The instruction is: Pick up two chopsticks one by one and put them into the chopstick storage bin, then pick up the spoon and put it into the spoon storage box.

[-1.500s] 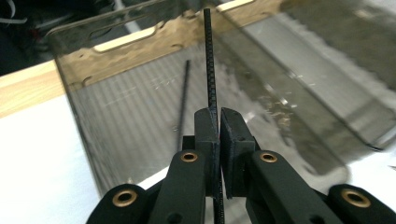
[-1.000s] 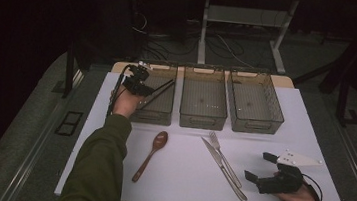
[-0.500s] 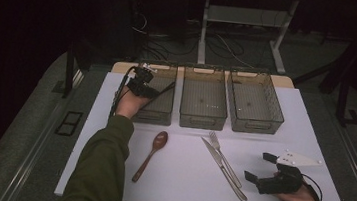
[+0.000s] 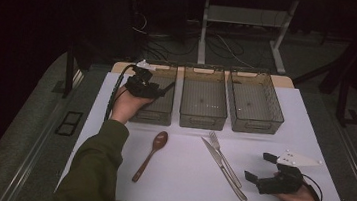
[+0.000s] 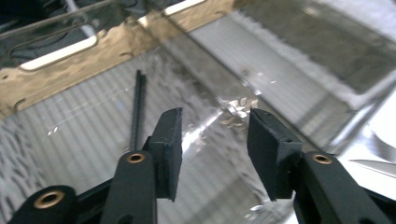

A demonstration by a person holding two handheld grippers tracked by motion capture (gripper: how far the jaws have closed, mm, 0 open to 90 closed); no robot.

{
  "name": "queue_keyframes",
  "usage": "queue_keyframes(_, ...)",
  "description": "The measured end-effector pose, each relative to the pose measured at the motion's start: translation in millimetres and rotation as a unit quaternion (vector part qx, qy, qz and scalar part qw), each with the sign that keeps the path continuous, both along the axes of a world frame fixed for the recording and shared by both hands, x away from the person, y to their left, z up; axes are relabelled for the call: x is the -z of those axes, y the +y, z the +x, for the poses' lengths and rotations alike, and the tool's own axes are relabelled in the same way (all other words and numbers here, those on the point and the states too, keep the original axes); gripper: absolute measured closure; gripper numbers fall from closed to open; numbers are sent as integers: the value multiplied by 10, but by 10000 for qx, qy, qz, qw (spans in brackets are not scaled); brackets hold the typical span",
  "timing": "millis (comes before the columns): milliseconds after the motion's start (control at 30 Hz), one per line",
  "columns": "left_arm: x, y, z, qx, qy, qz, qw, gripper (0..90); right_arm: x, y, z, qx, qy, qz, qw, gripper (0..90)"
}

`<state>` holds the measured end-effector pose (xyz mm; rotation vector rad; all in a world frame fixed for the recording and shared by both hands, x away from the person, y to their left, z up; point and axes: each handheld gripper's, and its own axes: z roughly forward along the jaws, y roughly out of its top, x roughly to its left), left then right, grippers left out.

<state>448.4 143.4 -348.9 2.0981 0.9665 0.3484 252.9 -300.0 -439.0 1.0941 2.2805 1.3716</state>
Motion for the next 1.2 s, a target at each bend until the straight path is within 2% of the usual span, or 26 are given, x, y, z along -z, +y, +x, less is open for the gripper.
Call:
queue_keyframes(200,-67,-59,-265,170,-138,-88,9997,462,1,1,-1,-3,4,-6,10000,2)
queue_keyframes(333,-60,-100,-500,337,-174,-203,9991,461,3,-3,-4,2,0,-18,10000,2)
queue_keyframes(467,-13,-120,-745,338,-194,-334,9987,470,-2,-10,-20,26,6,1,10000,2)
queue_keyframes(600,66,-122,-950,426,-212,-358,9982,514,0,-2,-16,31,-10,-17,10000,2)
queue_keyframes(833,228,-92,-1220,457,-225,-425,9978,593,3,0,-19,39,-10,-25,10000,2)
queue_keyframes(867,250,-81,-1251,484,-226,-370,9979,611,2,-1,-20,41,-17,-18,10000,2)
queue_keyframes(1000,335,-56,-1394,536,-215,-368,9977,718,1,-2,-19,45,-21,-8,10000,2)
queue_keyframes(1133,447,-29,-1534,604,-93,-345,9975,849,4,-1,-17,53,-10,-8,10000,2)
queue_keyframes(1200,494,-4,-1596,606,-21,-335,9976,886,2,0,-16,54,-25,3,10000,2)
